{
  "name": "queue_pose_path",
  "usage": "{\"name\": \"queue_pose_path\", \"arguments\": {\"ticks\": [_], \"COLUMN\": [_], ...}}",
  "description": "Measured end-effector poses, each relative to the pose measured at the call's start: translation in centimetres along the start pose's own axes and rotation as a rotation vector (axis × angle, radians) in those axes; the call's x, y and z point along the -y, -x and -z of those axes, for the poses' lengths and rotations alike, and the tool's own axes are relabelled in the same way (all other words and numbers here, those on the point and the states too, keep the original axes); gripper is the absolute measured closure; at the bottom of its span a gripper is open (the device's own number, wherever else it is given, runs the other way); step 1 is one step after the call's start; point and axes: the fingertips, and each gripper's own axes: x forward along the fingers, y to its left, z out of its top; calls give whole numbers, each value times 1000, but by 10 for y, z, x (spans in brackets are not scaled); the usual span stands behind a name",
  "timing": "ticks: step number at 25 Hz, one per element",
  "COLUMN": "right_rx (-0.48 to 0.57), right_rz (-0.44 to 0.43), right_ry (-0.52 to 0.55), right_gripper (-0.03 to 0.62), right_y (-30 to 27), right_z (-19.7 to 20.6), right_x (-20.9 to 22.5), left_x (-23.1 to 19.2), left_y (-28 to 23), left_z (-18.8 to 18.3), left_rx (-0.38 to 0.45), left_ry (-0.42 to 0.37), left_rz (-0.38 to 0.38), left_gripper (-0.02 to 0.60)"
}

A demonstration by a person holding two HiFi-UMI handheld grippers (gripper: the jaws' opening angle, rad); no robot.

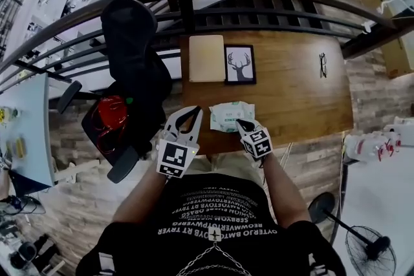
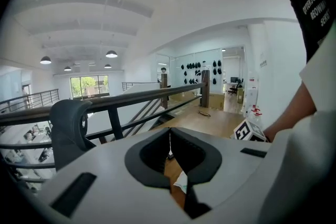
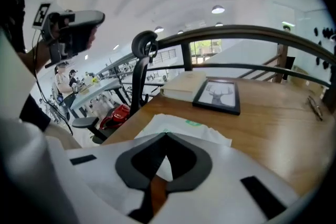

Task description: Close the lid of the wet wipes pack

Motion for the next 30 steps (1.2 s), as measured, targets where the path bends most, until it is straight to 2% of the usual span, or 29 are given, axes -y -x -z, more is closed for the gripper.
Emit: {"name": "queue_pose_path", "arguments": {"ticks": [3,8,13,20,24,30], "right_rx": [143,356,516,585,569,553], "right_rz": [72,195,279,316,345,235], "right_ry": [-33,-92,-71,49,169,182], "right_gripper": [579,579,580,580,580,580], "right_y": [38,114,192,267,282,276], "right_z": [-31,-85,-132,-173,-177,-170], "right_x": [3,5,-12,-50,-54,-41], "left_x": [-2,0,7,24,37,54], "left_y": [11,31,54,78,79,77], "left_z": [-12,-36,-69,-99,-106,-111], "left_rx": [44,107,196,275,275,282], "left_ry": [17,-6,-32,-28,-38,-13], "left_rz": [-2,-13,4,43,28,-37], "left_gripper": [554,554,554,554,554,554]}}
